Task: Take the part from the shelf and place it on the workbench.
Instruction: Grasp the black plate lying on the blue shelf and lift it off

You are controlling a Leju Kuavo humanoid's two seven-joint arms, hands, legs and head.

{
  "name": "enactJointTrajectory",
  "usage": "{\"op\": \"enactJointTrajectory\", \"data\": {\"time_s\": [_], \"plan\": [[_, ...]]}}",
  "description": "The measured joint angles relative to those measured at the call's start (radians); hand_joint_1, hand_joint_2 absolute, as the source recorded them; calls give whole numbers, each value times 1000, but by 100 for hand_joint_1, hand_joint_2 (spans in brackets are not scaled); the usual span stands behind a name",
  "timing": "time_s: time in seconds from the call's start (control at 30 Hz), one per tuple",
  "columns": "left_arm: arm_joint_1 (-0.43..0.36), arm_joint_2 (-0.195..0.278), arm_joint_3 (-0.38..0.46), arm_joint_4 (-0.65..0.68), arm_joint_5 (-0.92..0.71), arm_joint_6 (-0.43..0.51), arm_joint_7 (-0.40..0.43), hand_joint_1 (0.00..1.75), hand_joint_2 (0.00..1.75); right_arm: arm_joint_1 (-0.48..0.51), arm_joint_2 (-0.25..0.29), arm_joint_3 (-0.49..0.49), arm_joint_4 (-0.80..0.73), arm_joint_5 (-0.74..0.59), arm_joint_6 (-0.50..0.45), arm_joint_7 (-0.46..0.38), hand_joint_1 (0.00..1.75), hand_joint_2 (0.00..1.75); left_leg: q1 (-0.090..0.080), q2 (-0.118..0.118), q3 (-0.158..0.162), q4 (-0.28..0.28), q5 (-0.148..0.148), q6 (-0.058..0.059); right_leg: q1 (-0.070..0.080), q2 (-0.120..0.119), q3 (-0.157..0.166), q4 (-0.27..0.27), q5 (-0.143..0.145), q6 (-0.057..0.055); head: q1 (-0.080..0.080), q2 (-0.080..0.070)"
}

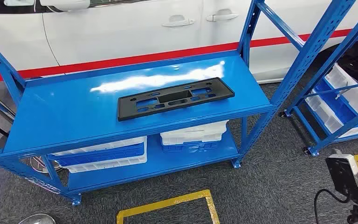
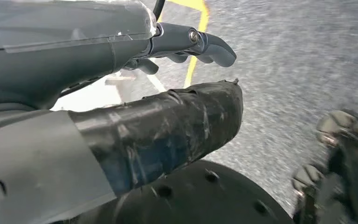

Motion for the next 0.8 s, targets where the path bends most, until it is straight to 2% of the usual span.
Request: {"op": "enactJointTrajectory", "data": {"time_s": [0.23, 0.43, 0.8], "plan": [[1, 17, -43, 0, -39, -58, -24, 0, 0, -48, -41, 54, 35, 22, 52, 12, 0, 175, 0, 0, 0, 0, 0, 0, 0, 0, -1, 0, 0, 0, 0, 0], [-4, 39, -110, 0, -101, -167, -14, 0, 0, -166, -61, 141, 86, 80, 116, 19, 0, 175, 0, 0, -1, 0, 1, 0, 0, 0, -1, 1, 0, 0, 0, 0], [-5, 54, -156, 0, -115, -206, 43, 0, 0, -307, -104, 247, 152, 320, 19, 69, 0, 175, 0, -1, -3, 0, 2, 0, 0, -1, -3, 2, 0, 0, 0, 0]]}}
